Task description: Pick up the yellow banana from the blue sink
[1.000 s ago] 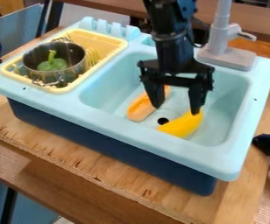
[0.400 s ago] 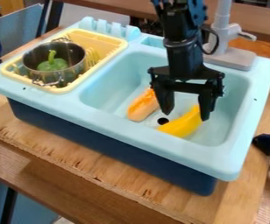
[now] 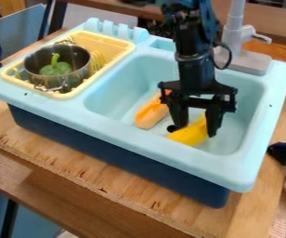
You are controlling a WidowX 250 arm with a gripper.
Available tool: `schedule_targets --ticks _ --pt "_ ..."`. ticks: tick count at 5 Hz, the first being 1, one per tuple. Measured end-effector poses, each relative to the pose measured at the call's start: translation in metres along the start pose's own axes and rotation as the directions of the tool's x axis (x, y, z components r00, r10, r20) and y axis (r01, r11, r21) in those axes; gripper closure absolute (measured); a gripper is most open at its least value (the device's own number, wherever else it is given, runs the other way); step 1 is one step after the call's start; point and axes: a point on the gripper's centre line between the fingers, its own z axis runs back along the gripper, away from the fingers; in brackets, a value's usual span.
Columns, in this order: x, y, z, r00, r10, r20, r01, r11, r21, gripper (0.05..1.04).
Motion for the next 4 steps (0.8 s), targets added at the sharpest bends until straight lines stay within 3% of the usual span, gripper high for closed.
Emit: schedule_targets --ticks 1,3,4 --pt "0.0 0.0 -0.002 1.0 -0.001 -0.002 0.001 1.0 -0.003 0.66" --pt "0.001 0.002 0.001 0.999 -0.036 -0.006 0.036 0.999 0.019 0.666" --pt "-0.001 -0.002 0.016 0.997 -0.08 0.013 0.079 0.996 0.044 0.666"
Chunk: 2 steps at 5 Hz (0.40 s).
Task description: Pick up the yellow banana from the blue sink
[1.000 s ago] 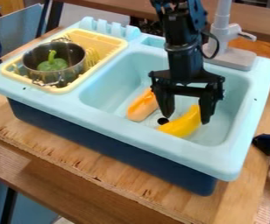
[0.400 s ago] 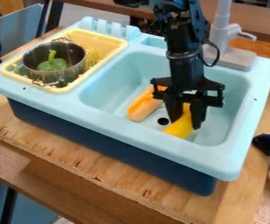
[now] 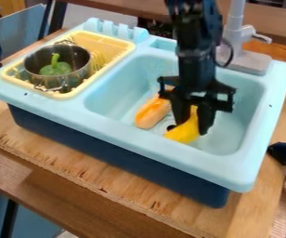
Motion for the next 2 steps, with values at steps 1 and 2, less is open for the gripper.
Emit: schedule_targets --ticks 1,2 --pt "0.002 0.002 0.006 0.999 -0.032 0.018 0.032 0.999 0.001 0.666" --pt "0.005 0.015 0.008 1.0 -0.01 0.024 0.01 1.0 0.0 0.666"
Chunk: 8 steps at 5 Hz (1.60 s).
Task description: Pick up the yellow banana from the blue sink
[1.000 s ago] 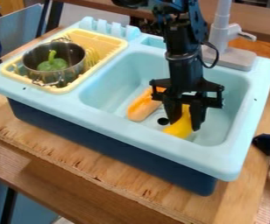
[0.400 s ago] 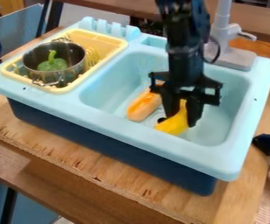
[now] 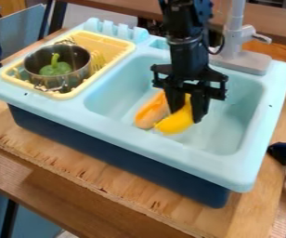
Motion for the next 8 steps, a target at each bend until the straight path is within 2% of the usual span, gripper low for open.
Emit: schedule_targets --ticks 2,3,4,6,7,8 --pt "0.001 0.023 0.0 1.0 0.031 -0.007 -0.031 1.0 0.006 0.666" --pt "-0.001 0.033 -0.005 0.998 0.05 -0.027 -0.05 0.999 0.006 0.666" --pt "-0.005 0.041 -0.018 0.996 0.066 -0.06 -0.067 0.998 -0.015 0.666" --pt "0.016 0.008 -0.027 0.999 -0.016 -0.047 0.014 0.998 -0.054 0.666" --pt "0.017 0.006 -0.029 0.998 -0.011 -0.054 0.008 0.998 -0.06 0.593" --pt "0.012 0.0 -0.032 0.997 -0.022 -0.073 0.019 0.999 -0.049 0.281"
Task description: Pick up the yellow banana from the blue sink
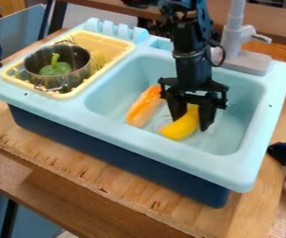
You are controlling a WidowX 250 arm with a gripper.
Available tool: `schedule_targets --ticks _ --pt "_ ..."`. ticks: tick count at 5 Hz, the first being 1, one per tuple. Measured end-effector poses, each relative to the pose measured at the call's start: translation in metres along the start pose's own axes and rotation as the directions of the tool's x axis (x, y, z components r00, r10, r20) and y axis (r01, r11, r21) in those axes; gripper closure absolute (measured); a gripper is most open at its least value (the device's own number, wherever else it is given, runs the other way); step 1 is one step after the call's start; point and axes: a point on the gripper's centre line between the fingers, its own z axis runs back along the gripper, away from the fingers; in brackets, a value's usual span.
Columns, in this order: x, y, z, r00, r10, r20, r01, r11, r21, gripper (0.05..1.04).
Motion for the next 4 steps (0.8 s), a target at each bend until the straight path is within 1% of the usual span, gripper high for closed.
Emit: schedule_targets --ticks 1,2,3,4 --pt "-0.016 0.006 0.027 0.996 0.067 0.05 -0.07 0.996 0.059 0.081" --pt "-0.034 0.024 0.051 0.984 0.144 0.101 -0.153 0.983 0.098 0.081" --pt "-0.043 0.016 0.09 0.972 0.144 0.188 -0.172 0.975 0.142 0.083" --pt "-0.057 0.007 0.118 0.965 0.116 0.237 -0.167 0.963 0.21 0.083"
